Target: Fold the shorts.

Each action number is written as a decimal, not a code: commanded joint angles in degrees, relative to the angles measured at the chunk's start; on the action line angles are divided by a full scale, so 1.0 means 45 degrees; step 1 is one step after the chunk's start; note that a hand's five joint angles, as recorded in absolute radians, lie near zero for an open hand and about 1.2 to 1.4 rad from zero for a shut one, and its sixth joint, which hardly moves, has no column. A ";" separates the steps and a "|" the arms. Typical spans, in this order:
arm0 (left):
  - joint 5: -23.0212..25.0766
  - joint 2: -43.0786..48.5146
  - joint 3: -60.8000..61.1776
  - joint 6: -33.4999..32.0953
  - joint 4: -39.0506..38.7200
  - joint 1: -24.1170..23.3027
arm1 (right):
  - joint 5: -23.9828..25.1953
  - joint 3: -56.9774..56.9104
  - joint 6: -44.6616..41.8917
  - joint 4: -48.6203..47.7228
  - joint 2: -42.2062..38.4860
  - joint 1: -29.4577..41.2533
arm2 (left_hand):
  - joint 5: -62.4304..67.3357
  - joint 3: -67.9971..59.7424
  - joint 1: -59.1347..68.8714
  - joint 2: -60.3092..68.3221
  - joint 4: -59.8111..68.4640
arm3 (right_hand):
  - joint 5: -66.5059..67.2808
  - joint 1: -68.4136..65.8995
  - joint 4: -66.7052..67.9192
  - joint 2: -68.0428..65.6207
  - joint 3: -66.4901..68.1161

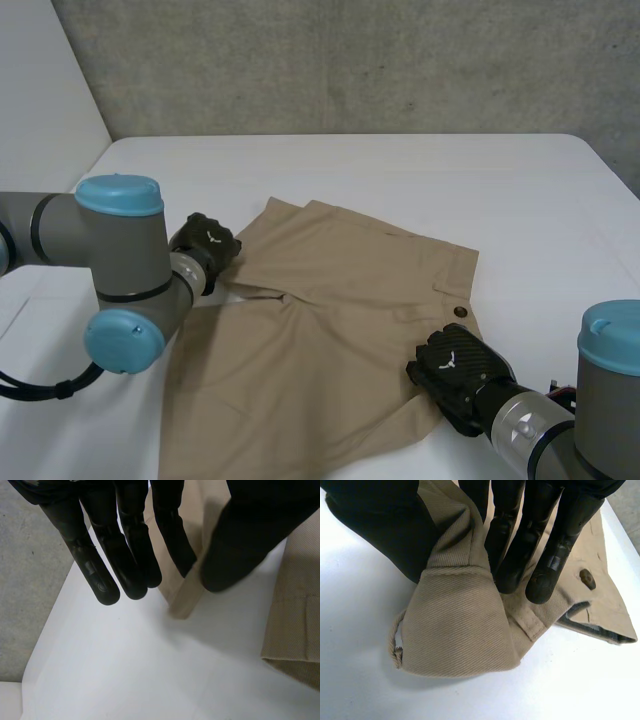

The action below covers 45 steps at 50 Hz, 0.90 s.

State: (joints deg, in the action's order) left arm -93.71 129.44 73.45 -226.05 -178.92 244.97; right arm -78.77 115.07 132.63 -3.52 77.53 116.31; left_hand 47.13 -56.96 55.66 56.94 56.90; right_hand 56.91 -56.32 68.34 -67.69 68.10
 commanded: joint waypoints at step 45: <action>0.1390 -0.8765 1.1042 0.5664 0.0796 -0.0726 | 0.1293 -0.0297 0.5194 -0.0429 0.0252 -0.1355 | -0.7809 0.7772 -0.7482 -0.7767 -0.7758 | 0.2910 -0.5261 0.2592 -0.2736 0.2644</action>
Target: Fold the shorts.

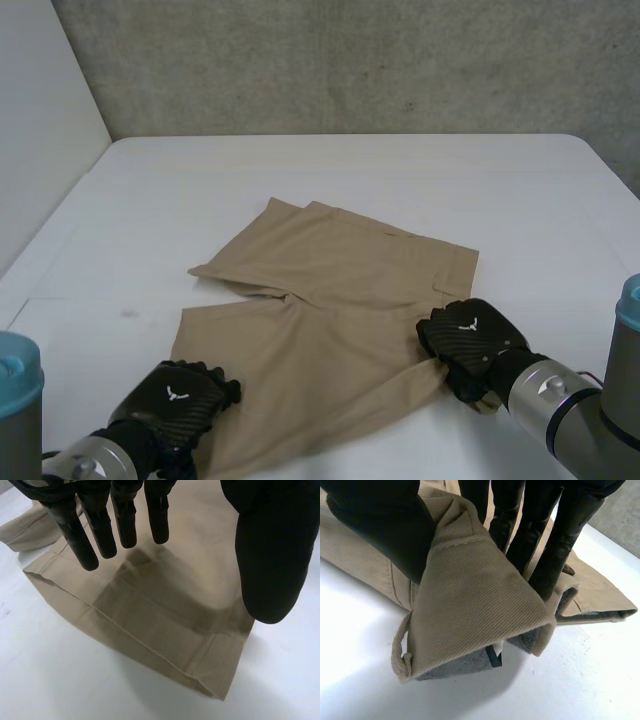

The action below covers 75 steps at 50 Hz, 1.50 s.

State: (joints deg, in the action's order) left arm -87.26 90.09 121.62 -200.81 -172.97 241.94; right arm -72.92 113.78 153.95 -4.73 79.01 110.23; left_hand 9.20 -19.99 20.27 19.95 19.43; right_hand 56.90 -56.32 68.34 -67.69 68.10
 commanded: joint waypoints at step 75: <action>-0.2738 0.2167 -0.4196 -0.5766 -0.2481 -0.1029 | -0.0555 -0.1846 -0.4407 0.6420 0.1212 -0.1526 | 1.3511 -1.3336 1.3273 1.3345 1.3460 | -0.4028 0.1678 -0.4347 0.4203 -0.4295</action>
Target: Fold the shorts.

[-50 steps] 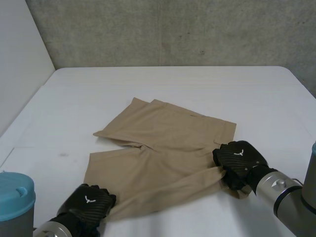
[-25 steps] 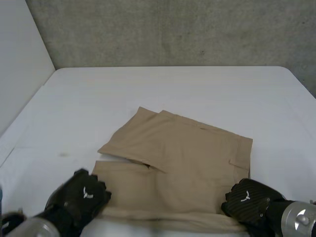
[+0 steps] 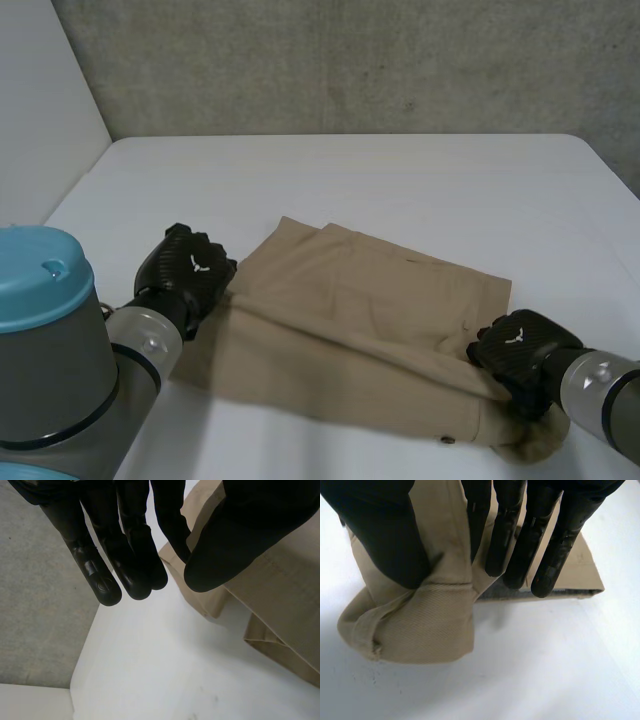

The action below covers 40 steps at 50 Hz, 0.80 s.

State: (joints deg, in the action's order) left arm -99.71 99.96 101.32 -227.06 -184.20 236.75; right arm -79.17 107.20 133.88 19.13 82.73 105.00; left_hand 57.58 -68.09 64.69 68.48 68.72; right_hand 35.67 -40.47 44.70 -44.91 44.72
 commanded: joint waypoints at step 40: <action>0.2546 -0.0437 0.0474 0.3092 -0.0277 0.0747 | 0.3587 0.0414 0.0074 0.3270 0.1460 -0.1870 | -1.1178 1.1289 -1.0535 -1.1378 -1.1430 | 0.7606 -0.8762 0.7823 -0.7775 0.7818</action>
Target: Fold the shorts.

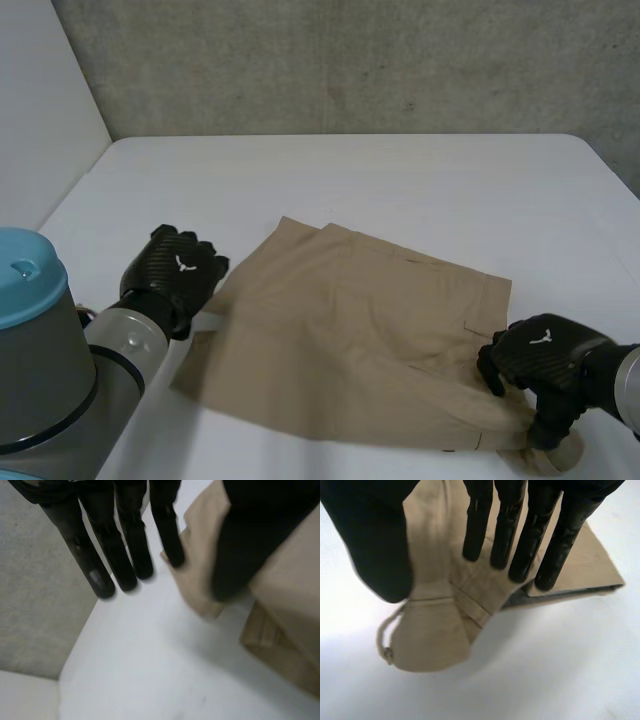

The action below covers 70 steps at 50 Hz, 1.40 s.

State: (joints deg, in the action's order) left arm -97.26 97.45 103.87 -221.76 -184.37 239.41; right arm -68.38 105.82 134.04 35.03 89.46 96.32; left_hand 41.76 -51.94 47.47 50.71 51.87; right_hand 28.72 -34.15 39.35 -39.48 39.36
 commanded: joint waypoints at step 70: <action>0.2121 0.1470 -0.0778 0.2093 -0.0396 0.0196 | 0.1386 0.0899 0.1111 -0.0032 0.0802 -0.0428 | 0.6276 -0.6235 0.7230 0.6509 0.6251 | -0.0462 -0.0554 -0.0601 0.0630 -0.0603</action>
State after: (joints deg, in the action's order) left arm -87.62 104.98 99.47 -212.39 -186.28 240.12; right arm -62.21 109.56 138.22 34.95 91.91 94.36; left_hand 57.24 -68.05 63.09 68.29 68.71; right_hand 16.38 -23.27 27.36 -26.56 27.22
